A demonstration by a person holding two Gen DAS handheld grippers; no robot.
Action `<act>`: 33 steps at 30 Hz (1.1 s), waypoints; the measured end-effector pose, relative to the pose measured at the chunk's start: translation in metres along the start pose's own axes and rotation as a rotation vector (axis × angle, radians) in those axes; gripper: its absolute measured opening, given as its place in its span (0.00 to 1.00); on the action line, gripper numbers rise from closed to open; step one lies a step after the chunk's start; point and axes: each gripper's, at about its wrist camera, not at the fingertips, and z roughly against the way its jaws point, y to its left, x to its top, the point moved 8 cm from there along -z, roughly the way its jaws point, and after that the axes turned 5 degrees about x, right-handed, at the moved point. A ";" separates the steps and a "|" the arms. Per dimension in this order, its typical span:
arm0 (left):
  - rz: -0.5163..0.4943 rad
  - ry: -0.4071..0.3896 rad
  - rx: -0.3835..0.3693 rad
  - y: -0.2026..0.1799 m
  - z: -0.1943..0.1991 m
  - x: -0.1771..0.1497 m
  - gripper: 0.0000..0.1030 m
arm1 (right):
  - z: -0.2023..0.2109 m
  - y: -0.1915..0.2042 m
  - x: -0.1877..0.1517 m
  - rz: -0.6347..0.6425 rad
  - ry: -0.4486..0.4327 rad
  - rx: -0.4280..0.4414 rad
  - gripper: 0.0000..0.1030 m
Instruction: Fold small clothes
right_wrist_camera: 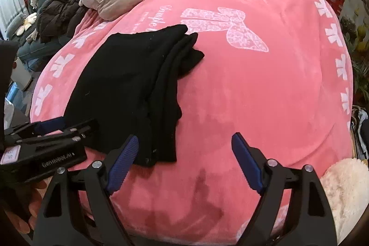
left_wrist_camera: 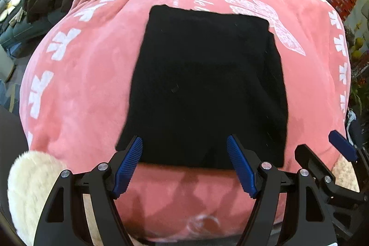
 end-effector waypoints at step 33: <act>-0.025 -0.046 0.131 -0.006 0.025 -0.018 0.84 | 0.019 0.001 -0.027 0.000 -0.006 0.001 0.80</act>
